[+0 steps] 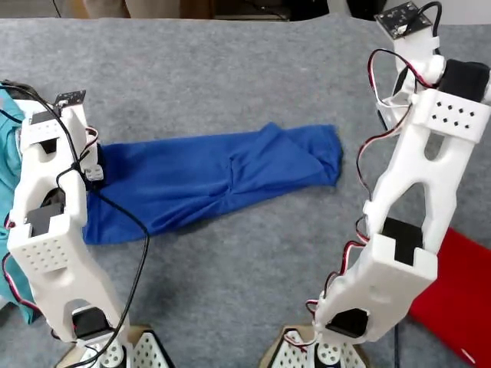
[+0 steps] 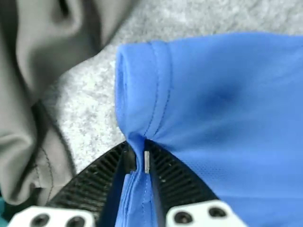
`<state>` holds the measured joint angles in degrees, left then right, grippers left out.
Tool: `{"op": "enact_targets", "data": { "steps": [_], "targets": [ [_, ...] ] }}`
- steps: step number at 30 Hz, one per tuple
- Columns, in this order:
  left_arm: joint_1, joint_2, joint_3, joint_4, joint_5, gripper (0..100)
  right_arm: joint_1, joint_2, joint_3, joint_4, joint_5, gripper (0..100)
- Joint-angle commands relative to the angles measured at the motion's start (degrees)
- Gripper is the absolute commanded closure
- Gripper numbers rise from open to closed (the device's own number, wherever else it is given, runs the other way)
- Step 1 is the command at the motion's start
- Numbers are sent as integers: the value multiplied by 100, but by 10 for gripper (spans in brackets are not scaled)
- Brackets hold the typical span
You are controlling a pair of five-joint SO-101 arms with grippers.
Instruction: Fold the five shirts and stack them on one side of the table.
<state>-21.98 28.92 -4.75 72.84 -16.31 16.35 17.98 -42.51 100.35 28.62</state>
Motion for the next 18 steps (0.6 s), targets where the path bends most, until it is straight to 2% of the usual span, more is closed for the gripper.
{"op": "enact_targets", "data": {
  "steps": [1,5,9,13,18],
  "targets": [
    [0,-48,-149,229,299,982,-66,-426,-286,-26,-35,789],
    [0,-31,-1073,1037,492,982,-66,-426,-286,-18,-53,789],
    [9,-13,-2198,1820,1169,982,-75,-426,-277,18,35,789],
    [431,4,-3024,2426,1196,982,-75,-435,-251,18,44,789],
    [1266,4,-3393,2629,1679,982,-119,-505,-40,132,264,789]
  ]
}}
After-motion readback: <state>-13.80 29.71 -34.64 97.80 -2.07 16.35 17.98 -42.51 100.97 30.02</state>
